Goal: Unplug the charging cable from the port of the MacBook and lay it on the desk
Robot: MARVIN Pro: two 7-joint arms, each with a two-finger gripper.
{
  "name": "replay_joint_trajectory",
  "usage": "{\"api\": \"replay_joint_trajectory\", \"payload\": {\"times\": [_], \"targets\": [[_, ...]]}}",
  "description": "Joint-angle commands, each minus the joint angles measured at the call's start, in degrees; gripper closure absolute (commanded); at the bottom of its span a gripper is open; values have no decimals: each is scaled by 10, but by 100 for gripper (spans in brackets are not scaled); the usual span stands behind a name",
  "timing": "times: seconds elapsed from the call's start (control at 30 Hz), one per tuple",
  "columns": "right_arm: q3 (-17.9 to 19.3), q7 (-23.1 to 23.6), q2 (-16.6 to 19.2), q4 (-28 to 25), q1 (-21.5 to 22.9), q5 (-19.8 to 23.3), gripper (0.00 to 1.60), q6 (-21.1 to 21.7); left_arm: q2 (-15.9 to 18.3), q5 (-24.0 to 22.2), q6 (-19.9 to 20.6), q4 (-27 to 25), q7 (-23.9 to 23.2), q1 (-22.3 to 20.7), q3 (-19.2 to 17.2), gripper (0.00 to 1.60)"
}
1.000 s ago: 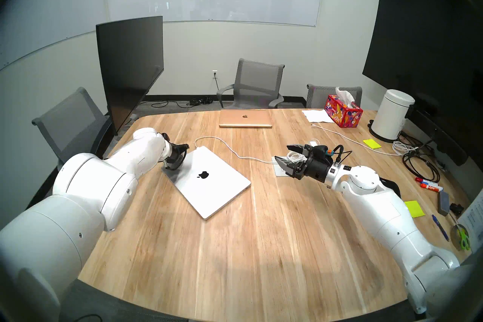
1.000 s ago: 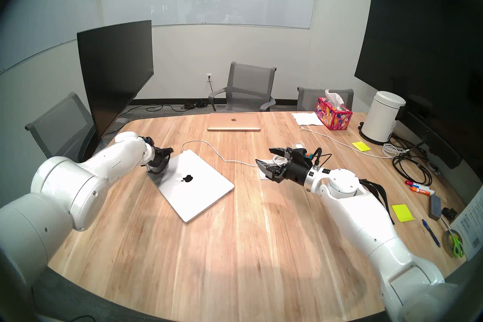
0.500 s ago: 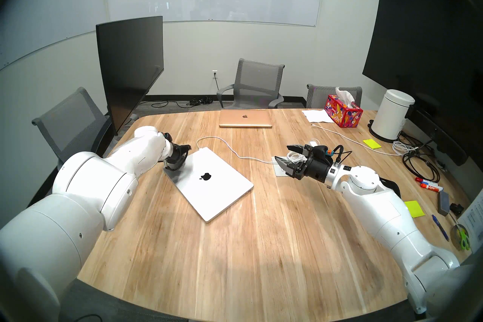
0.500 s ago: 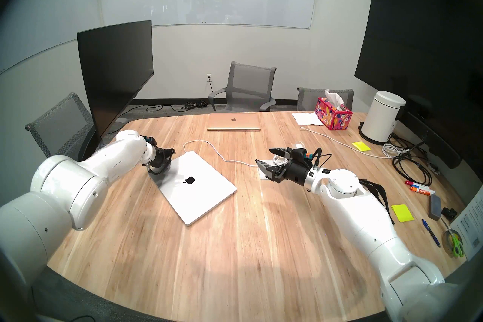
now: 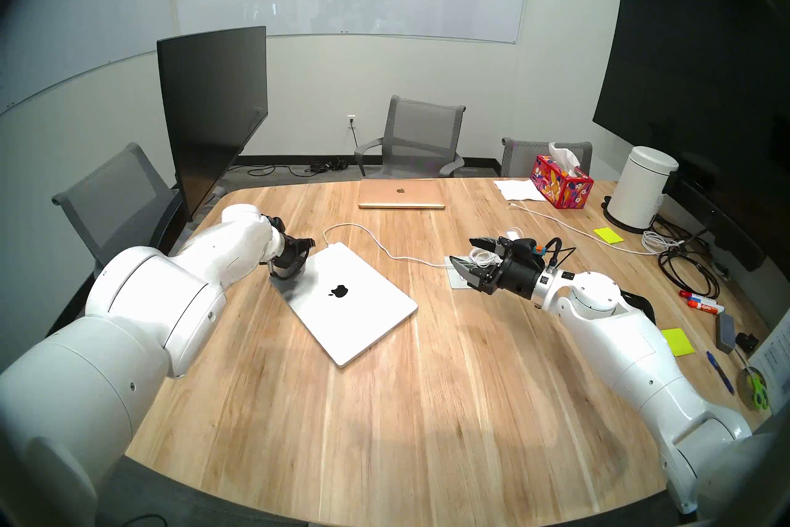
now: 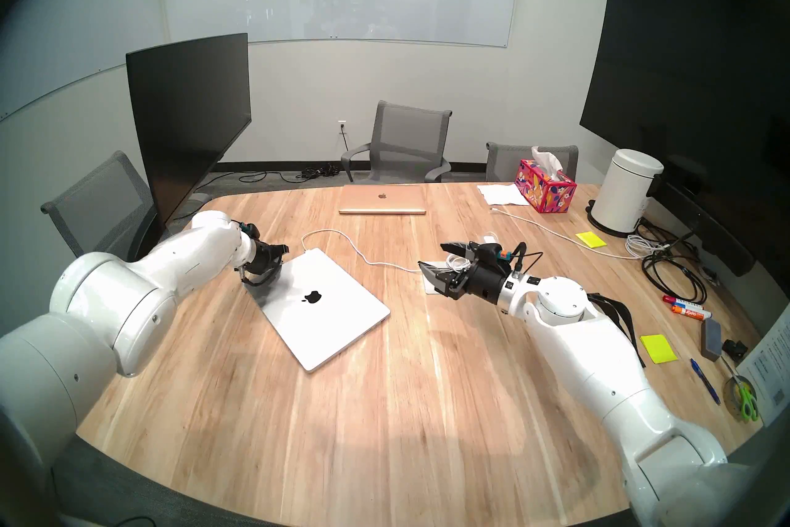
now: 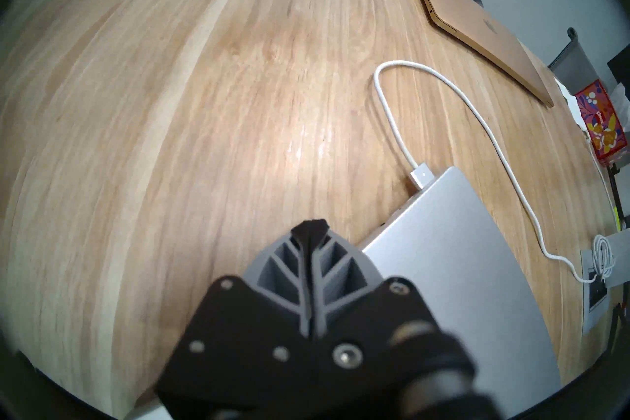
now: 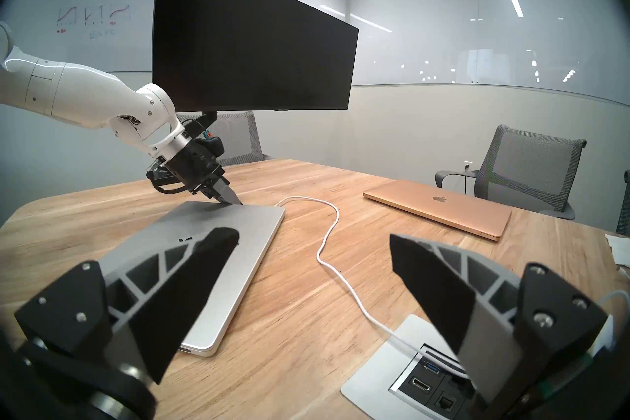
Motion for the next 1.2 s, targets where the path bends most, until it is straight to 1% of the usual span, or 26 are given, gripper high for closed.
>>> {"api": "replay_joint_trajectory", "payload": {"times": [0.0,0.03,0.1,0.13,0.23,0.27,0.33,0.37,0.47,0.53,0.57,0.6,0.63,0.67,0.83,0.87,0.9,0.97,1.17], "targets": [[3,1,0,-6,8,1,0,-2,-33,8,58,21,-14,62,23,160],[3,1,0,-6,8,1,0,-2,-32,10,59,21,-15,57,26,160],[3,1,0,-6,8,1,0,-2,-32,10,59,21,-20,64,27,160],[3,1,0,-6,8,1,0,-2,-32,13,57,21,-22,48,33,160],[3,1,-1,-6,8,1,0,-2,-30,12,61,21,-29,64,33,160],[3,1,-1,-6,8,1,0,-2,-31,15,62,21,-30,48,38,160],[3,1,-1,-5,8,1,0,-2,-30,14,64,21,-35,61,38,160],[3,1,-1,-5,8,1,0,-2,-30,16,65,21,-37,53,42,160],[3,1,-1,-5,8,1,0,-2,-28,17,67,21,-43,59,45,160],[3,1,-1,-5,8,1,0,-2,-28,19,69,21,-46,49,51,160],[3,1,-1,-5,8,1,0,-2,-27,17,68,21,-50,68,47,160],[3,1,-1,-5,8,1,0,-2,-27,22,67,21,-49,40,56,160],[3,1,-1,-5,8,1,0,-2,-26,20,71,21,-52,55,54,160],[3,1,-1,-5,8,1,0,-2,-26,21,72,22,-54,49,57,160],[3,1,-1,-5,8,1,0,-2,-23,24,77,22,-65,49,64,160],[3,1,-1,-5,8,1,0,-2,-23,23,77,22,-68,56,64,160],[3,1,-1,-5,8,1,0,-2,-23,25,79,22,-69,46,68,160],[3,1,-1,-5,8,1,0,-2,-22,25,80,22,-74,51,69,160],[3,1,-1,-5,8,1,0,-2,-20,27,85,22,-86,49,78,160]]}}
